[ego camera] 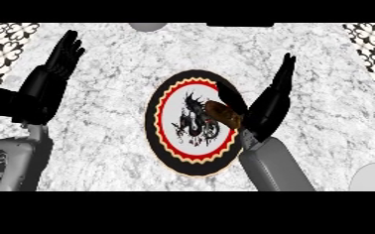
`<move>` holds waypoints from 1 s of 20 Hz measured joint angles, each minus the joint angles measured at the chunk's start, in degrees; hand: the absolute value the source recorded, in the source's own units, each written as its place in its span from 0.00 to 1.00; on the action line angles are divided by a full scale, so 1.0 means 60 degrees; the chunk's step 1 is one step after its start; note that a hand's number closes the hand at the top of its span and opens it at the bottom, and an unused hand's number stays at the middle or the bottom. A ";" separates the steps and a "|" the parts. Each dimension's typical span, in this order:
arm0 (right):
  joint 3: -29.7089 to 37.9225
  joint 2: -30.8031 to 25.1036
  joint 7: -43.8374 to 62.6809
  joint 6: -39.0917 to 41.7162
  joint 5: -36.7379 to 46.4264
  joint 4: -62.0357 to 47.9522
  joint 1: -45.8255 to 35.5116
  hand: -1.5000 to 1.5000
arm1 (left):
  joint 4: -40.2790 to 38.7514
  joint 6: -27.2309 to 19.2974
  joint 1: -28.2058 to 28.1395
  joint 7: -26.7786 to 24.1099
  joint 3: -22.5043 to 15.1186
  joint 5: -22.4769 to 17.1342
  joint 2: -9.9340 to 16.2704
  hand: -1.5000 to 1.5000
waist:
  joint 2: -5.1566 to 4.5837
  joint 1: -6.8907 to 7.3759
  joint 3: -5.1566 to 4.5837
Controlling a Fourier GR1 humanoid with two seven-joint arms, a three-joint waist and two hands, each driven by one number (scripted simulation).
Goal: Pick the sweet potato from the plate and place it in the plate
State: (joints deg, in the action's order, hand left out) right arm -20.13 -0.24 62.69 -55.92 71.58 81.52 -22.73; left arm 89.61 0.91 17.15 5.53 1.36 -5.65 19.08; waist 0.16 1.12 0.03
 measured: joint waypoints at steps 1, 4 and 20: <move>-0.0106 0.0003 -0.0001 -0.0214 0.0109 0.0200 0.0316 0.00 | 0.0003 0.0060 -0.0084 -0.0064 0.0058 -0.0028 0.0057 0.50 | 0.0013 -0.0043 -0.0002; -0.0344 0.0013 -0.0002 -0.0598 0.0368 0.1142 0.1333 0.00 | 0.0083 -0.0073 -0.0079 0.0050 0.0090 0.0048 0.0020 0.50 | 0.0043 -0.0213 -0.0003; -0.3912 -0.0291 -0.0512 -0.1806 0.2773 0.6167 0.9160 0.00 | 0.0489 0.0162 -0.0528 0.0138 0.0449 0.0016 0.0036 0.50 | 0.0022 -0.0339 -0.0006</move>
State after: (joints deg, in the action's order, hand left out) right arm -43.60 -1.99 59.62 -66.76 88.22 118.52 32.23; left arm 92.54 1.88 13.98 6.36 4.05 -5.55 19.29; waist 0.29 -0.91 -0.01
